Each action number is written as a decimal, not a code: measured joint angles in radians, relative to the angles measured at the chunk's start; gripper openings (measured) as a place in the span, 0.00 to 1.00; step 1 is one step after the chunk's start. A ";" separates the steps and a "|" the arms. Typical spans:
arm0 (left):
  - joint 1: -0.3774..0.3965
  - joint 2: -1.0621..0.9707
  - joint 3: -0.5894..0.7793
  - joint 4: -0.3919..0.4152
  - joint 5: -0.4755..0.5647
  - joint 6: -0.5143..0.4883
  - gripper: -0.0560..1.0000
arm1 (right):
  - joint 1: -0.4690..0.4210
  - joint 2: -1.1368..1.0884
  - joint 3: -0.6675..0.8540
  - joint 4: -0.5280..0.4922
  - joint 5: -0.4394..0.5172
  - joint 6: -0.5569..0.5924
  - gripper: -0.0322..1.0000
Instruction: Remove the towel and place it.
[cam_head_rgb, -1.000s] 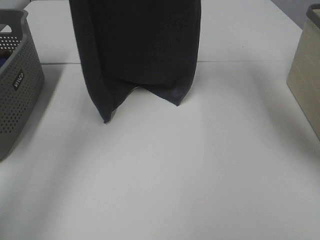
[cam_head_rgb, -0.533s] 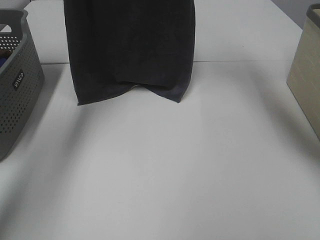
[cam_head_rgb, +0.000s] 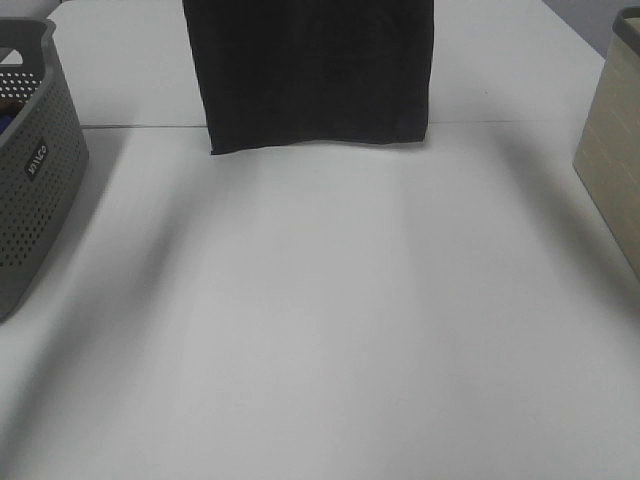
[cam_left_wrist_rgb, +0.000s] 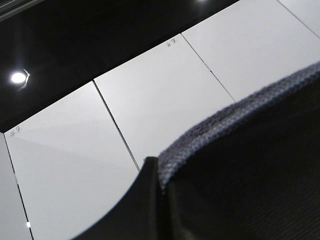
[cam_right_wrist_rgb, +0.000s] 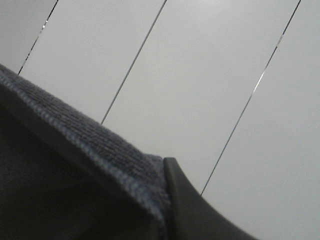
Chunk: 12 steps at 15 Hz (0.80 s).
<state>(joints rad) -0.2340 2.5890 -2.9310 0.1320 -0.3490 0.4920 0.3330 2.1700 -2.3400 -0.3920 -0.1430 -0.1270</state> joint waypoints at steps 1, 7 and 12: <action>0.000 0.002 -0.005 0.004 0.019 -0.008 0.05 | 0.000 0.000 0.000 0.004 0.002 0.000 0.04; 0.000 0.004 -0.008 0.019 0.111 -0.012 0.05 | 0.000 0.009 0.000 0.027 0.096 0.001 0.04; -0.015 -0.002 -0.010 0.021 0.337 -0.012 0.05 | 0.000 -0.002 0.000 0.186 0.330 0.001 0.04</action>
<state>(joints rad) -0.2490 2.5870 -2.9410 0.1530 -0.0120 0.4800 0.3330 2.1680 -2.3400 -0.2060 0.1870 -0.1260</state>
